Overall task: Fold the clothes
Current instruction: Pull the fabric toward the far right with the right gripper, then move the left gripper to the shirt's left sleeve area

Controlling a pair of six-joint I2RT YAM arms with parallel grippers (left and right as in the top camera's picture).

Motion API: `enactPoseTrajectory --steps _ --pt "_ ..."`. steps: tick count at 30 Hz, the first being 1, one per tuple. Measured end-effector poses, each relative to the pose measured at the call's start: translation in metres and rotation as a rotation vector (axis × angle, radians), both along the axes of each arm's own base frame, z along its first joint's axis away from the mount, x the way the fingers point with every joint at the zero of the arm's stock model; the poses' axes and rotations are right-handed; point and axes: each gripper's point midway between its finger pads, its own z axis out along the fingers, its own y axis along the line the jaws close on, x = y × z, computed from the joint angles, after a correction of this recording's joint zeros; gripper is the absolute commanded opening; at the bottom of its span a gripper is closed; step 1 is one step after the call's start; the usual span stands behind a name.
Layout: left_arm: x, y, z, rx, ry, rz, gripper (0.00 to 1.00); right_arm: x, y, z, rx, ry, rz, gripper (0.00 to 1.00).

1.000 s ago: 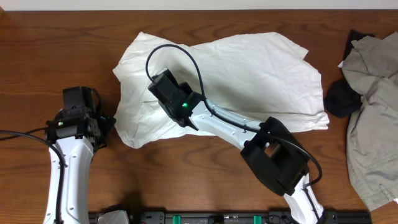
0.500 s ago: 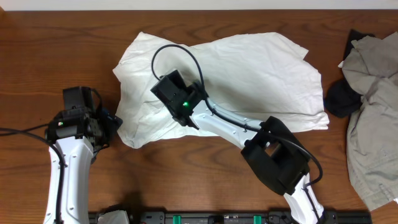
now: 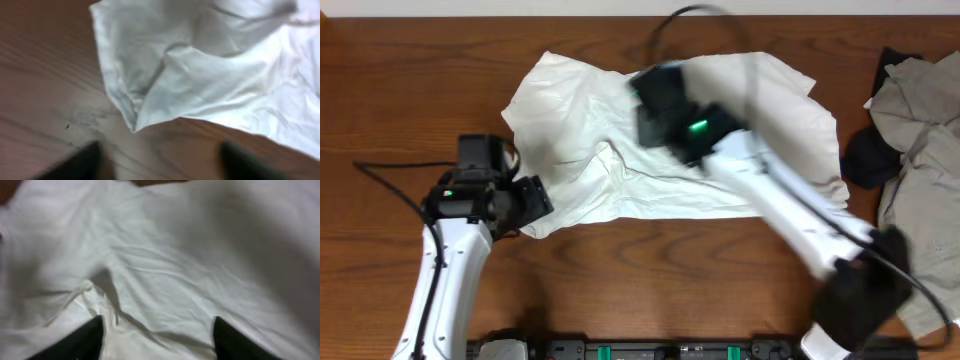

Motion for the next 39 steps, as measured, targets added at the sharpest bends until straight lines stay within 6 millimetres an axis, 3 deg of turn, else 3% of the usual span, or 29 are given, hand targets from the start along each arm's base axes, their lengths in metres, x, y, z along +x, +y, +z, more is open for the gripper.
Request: enactPoseTrajectory --steps 1,2,5,7,14,22,30,39 --pt "0.001 -0.005 0.0 0.0 -0.006 -0.03 0.1 0.0 -0.015 0.006 0.024 0.024 -0.022 0.51" --pt "0.002 -0.011 0.001 0.001 -0.013 -0.058 0.06 0.0 -0.026 0.009 0.038 0.044 -0.039 0.48" --pt "0.003 -0.029 0.002 0.003 -0.03 -0.142 0.06 -0.002 -0.069 0.008 0.067 0.132 -0.116 0.36" --pt "0.002 -0.04 0.003 0.002 -0.035 -0.183 0.06 -0.004 -0.093 0.002 0.075 0.192 -0.17 0.35" --pt "0.012 -0.063 -0.011 -0.023 -0.013 -0.178 0.06 -0.009 -0.14 -0.007 0.089 0.283 -0.277 0.32" --pt "0.023 -0.073 -0.061 -0.052 0.175 -0.137 0.06 -0.009 -0.146 -0.007 0.103 0.297 -0.291 0.33" --pt "0.07 -0.085 -0.064 -0.073 0.152 -0.129 0.06 -0.013 -0.146 -0.009 0.097 0.313 -0.288 0.33" --pt "0.067 -0.083 -0.092 -0.055 0.237 -0.109 0.06 -0.015 -0.147 -0.009 0.085 0.318 -0.272 0.32"
